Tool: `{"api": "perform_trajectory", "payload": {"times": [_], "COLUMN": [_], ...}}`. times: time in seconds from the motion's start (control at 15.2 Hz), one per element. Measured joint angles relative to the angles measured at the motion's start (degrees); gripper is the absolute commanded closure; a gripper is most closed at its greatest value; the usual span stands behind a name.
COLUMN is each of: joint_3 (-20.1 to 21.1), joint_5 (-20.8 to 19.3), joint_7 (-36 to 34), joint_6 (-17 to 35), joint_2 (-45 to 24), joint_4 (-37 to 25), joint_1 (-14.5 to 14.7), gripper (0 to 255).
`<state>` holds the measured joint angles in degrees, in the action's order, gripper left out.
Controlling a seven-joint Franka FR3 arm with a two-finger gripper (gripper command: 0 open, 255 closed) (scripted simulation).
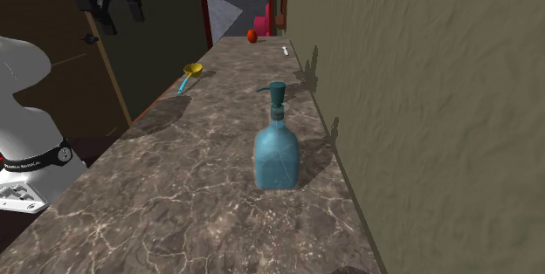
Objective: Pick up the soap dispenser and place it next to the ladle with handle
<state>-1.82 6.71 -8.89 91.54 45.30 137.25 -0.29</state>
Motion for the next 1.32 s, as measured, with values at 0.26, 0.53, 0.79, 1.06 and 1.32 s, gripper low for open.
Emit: {"api": "perform_trajectory", "payload": {"times": [0.26, 0.53, 0.79, 1.06, 1.32], "joint_3": [-1.1, -3.1, -5.3, -7.0, -8.4], "joint_5": [-0.3, -0.5, -0.3, 0.7, 2.2], "joint_7": [0.9, 2.6, 4.7, 6.5, 8.0], "joint_6": [1.5, 3.0, 3.2, 2.5, 0.1], "joint_2": [-5.4, -15.4, -25.7, -36.5, -46.8], "joint_4": [-2.7, -9.1, -16.7, -25.8, -36.1], "joint_1": [-0.3, -0.6, -1.1, -1.6, -2.4], "gripper": [0, 0, 0, 0, 0]}}
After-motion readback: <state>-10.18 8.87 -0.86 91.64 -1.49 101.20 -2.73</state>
